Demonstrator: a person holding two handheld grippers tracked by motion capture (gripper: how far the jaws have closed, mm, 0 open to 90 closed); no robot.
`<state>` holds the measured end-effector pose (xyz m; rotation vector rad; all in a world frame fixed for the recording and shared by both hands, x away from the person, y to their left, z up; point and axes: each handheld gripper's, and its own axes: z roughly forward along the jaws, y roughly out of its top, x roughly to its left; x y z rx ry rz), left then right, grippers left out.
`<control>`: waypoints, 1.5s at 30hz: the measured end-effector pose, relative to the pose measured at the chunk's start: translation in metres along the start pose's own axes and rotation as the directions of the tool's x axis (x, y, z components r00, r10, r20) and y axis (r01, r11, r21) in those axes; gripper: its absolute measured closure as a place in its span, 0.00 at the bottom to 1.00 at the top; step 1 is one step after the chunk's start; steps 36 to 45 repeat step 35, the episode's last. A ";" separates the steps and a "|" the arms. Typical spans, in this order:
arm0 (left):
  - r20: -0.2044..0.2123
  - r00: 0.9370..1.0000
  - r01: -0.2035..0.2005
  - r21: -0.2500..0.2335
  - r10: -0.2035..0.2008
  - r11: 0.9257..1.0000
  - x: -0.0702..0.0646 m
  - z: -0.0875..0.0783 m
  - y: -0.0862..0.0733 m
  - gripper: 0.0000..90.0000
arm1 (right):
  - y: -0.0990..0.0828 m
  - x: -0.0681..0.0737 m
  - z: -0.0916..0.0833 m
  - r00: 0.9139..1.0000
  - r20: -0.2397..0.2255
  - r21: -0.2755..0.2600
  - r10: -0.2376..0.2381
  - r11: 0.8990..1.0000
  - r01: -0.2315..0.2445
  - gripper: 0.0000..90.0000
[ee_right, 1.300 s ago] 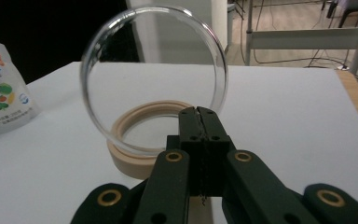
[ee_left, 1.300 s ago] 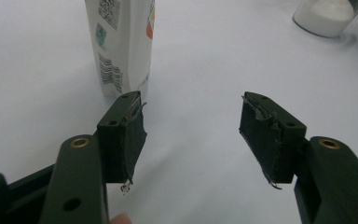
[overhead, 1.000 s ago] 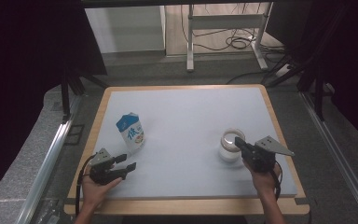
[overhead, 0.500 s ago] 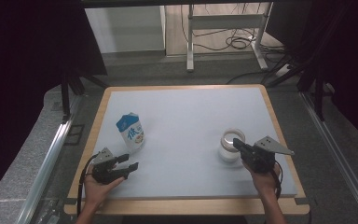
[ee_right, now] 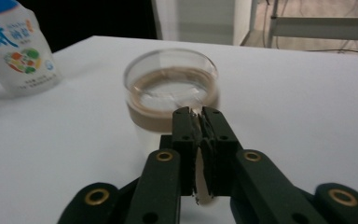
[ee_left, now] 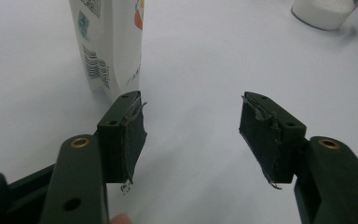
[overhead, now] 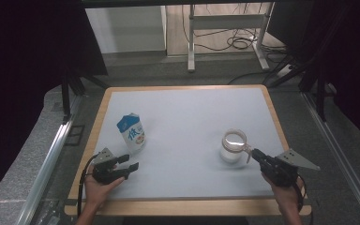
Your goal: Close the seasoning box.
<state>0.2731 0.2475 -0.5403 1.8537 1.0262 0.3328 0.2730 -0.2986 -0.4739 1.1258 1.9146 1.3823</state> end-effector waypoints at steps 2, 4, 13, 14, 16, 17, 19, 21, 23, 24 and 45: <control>0.001 1.000 0.001 0.000 -0.001 1.000 0.000 0.000 0.000 0.44 | -0.008 -0.008 -0.006 1.000 0.014 0.013 0.016 1.000 -0.016 0.87; 0.001 1.000 0.002 0.000 -0.002 1.000 0.000 0.000 0.000 0.44 | -0.014 -0.015 -0.009 0.999 0.024 0.024 0.026 0.999 -0.026 0.80; 0.001 1.000 0.006 0.004 -0.006 1.000 0.002 0.001 0.000 0.44 | -0.040 -0.036 -0.003 0.998 0.030 0.118 0.055 0.991 -0.058 0.57; 0.001 1.000 0.005 0.004 -0.005 1.000 0.002 0.001 0.000 0.44 | -0.041 -0.037 -0.002 0.998 0.030 0.128 0.053 0.990 -0.057 0.56; 0.002 1.000 0.006 0.002 -0.006 1.000 0.002 0.000 0.000 0.44 | -0.043 -0.037 0.001 0.998 0.032 0.146 0.050 0.988 -0.054 0.54; 0.001 1.000 0.007 0.002 -0.007 1.000 0.003 -0.001 -0.001 0.44 | -0.043 -0.037 0.002 0.998 0.033 0.150 0.044 0.987 -0.049 0.54; 0.001 1.000 0.009 0.002 -0.009 1.000 0.003 -0.001 -0.001 0.44 | -0.044 -0.036 0.004 0.998 0.037 0.164 0.041 0.985 -0.047 0.53; -0.001 1.000 0.008 0.002 -0.008 1.000 0.004 -0.001 -0.002 0.44 | -0.045 -0.035 0.006 0.999 0.039 0.173 0.036 0.984 -0.042 0.52; -0.001 1.000 0.008 0.002 -0.008 1.000 0.003 -0.001 -0.002 0.44 | -0.045 -0.035 0.007 0.999 0.038 0.176 0.031 0.984 -0.037 0.52; -0.001 1.000 0.008 0.002 -0.008 1.000 0.003 -0.001 -0.002 0.44 | -0.045 -0.034 0.008 0.999 0.037 0.177 0.029 0.984 -0.036 0.52; -0.004 1.000 0.006 -0.002 -0.006 1.000 0.003 -0.003 -0.002 0.44 | -0.043 -0.034 0.007 0.999 0.035 0.169 0.028 0.985 -0.034 0.50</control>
